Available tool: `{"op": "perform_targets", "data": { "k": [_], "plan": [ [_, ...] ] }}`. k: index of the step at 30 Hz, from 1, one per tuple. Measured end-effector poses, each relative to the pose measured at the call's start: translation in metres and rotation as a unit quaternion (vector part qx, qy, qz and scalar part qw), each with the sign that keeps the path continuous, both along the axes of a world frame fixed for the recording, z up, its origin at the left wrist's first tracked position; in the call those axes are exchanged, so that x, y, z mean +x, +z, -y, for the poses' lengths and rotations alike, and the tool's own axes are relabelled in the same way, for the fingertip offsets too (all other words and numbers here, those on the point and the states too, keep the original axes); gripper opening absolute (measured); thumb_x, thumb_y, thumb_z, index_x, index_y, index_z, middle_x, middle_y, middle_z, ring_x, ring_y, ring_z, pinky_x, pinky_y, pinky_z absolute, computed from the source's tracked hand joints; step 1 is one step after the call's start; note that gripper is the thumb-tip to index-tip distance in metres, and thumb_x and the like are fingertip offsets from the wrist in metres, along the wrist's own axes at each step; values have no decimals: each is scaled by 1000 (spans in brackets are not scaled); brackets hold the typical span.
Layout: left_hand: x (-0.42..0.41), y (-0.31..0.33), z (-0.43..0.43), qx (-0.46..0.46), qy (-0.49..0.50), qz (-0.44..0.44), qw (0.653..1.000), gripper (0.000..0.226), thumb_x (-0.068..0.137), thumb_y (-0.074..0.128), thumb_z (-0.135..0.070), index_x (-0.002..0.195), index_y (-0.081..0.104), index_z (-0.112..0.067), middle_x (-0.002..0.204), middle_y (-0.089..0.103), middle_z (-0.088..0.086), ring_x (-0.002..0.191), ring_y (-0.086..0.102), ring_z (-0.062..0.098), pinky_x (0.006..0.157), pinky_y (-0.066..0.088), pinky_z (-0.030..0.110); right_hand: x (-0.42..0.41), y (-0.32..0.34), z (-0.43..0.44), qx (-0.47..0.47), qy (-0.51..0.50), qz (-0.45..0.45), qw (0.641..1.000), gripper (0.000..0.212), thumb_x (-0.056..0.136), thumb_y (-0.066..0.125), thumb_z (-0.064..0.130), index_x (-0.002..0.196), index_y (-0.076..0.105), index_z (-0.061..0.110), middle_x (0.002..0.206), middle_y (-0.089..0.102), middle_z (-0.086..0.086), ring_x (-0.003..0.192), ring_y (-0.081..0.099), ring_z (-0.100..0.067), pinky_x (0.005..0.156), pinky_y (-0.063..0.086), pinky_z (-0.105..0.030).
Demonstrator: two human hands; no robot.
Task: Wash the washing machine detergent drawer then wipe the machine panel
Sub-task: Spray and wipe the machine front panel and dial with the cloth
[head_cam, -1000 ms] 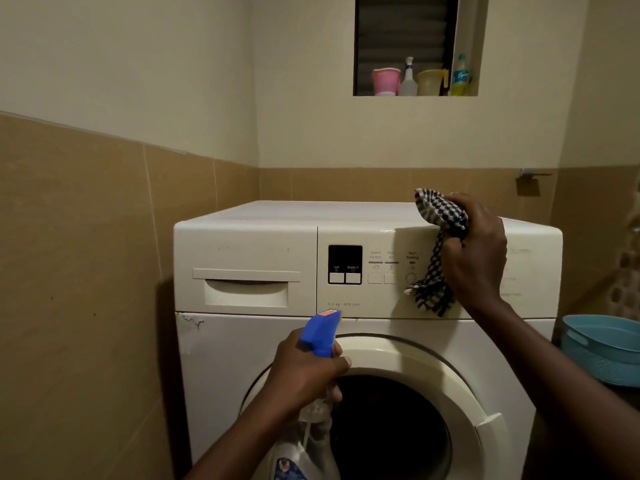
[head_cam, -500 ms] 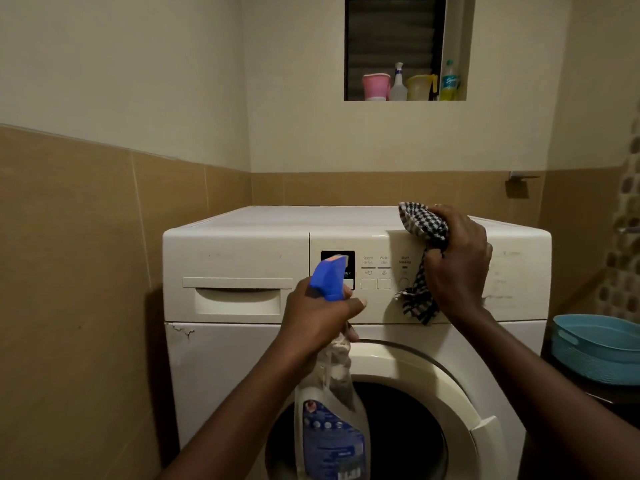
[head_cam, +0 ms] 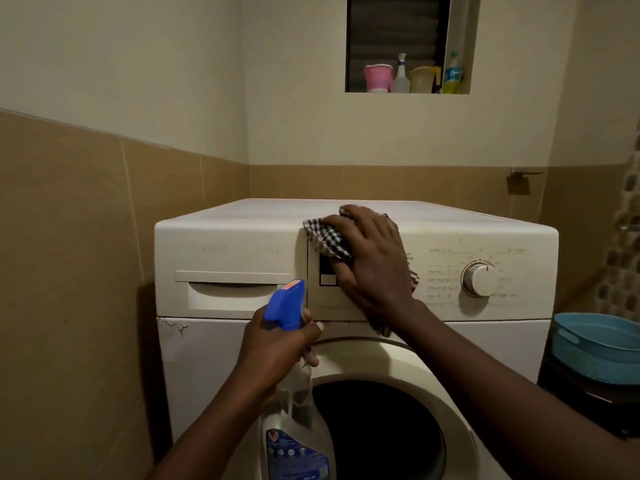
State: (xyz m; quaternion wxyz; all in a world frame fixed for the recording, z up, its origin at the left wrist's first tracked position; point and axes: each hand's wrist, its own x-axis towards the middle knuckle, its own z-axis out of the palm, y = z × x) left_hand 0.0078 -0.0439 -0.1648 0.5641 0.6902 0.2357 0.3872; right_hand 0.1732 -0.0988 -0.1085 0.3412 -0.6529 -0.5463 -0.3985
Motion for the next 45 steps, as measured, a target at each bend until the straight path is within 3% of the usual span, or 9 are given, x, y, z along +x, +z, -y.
{"op": "perform_targets", "data": {
  "k": [4, 8, 18, 24, 32, 35, 38, 41, 45],
  "plan": [
    [-5, -5, -8, -17, -1, 2, 1000, 17, 83, 72, -6, 97, 63, -6, 70, 64, 10, 54, 64, 22, 54, 49, 26, 5, -14, 1, 3, 14, 10, 1000, 65, 77, 47, 18, 142, 46, 25, 154, 35, -4, 146, 23, -20, 121, 13, -36],
    [-14, -10, -16, -23, 8, 1, 1000, 16, 82, 73, -4, 95, 63, -3, 71, 63, 12, 53, 63, 24, 52, 50, 25, 6, -34, 8, 22, 28, 12, 999, 69, 77, 41, 11, 145, 43, 20, 159, 25, -4, 149, 12, -19, 122, 13, -41],
    [-14, -12, -17, -9, 12, -13, 1000, 18, 82, 73, -5, 97, 63, -3, 74, 64, 11, 53, 63, 21, 49, 48, 21, -15, -16, -18, -1, 29, 12, 1000, 73, 71, 47, 7, 143, 45, 19, 156, 31, -6, 148, 18, -22, 122, 9, -37],
    [-16, -17, -16, -29, 26, -2, 999, 17, 81, 74, -3, 94, 64, -1, 68, 61, 11, 50, 61, 23, 47, 46, 21, -7, -45, 1, -41, 62, 89, 993, 73, 67, 43, 3, 139, 51, 16, 156, 31, -4, 148, 17, -21, 119, 21, -42],
    [-20, -19, -13, -23, 29, -18, 999, 18, 82, 74, -4, 96, 63, -4, 71, 64, 10, 52, 64, 22, 49, 47, 21, -22, -42, -12, -34, 66, 63, 995, 69, 72, 48, 0, 139, 50, 14, 156, 30, -6, 148, 17, -24, 120, 19, -44],
    [-22, -18, -15, -29, 31, -11, 999, 19, 80, 75, -4, 96, 64, -4, 70, 65, 10, 51, 62, 24, 46, 46, 21, -16, -76, 1, -43, 69, 118, 990, 52, 79, 48, 13, 129, 62, 17, 150, 42, -6, 143, 31, -25, 111, 33, -41],
    [-22, -20, -17, -32, 30, -4, 999, 20, 79, 77, -6, 95, 66, -2, 71, 66, 12, 51, 60, 26, 46, 45, 19, -13, -91, 10, -56, 61, 133, 988, 46, 71, 59, 21, 117, 69, 22, 137, 48, -4, 125, 44, -28, 93, 41, -36],
    [-26, -21, -13, -19, 26, -8, 999, 18, 81, 74, -3, 98, 67, -1, 73, 66, 16, 52, 61, 26, 47, 46, 19, -9, -94, 17, -47, 52, 110, 991, 45, 64, 72, 21, 109, 71, 19, 126, 54, -5, 112, 48, -29, 84, 50, -37],
    [-32, -21, -13, -15, 33, -11, 999, 11, 82, 70, 2, 92, 64, 1, 70, 61, 13, 50, 60, 27, 48, 47, 21, -5, -102, 31, -11, 34, 59, 998, 44, 63, 68, 17, 107, 73, 17, 106, 57, -2, 96, 53, -25, 70, 50, -31]
  ]
}}
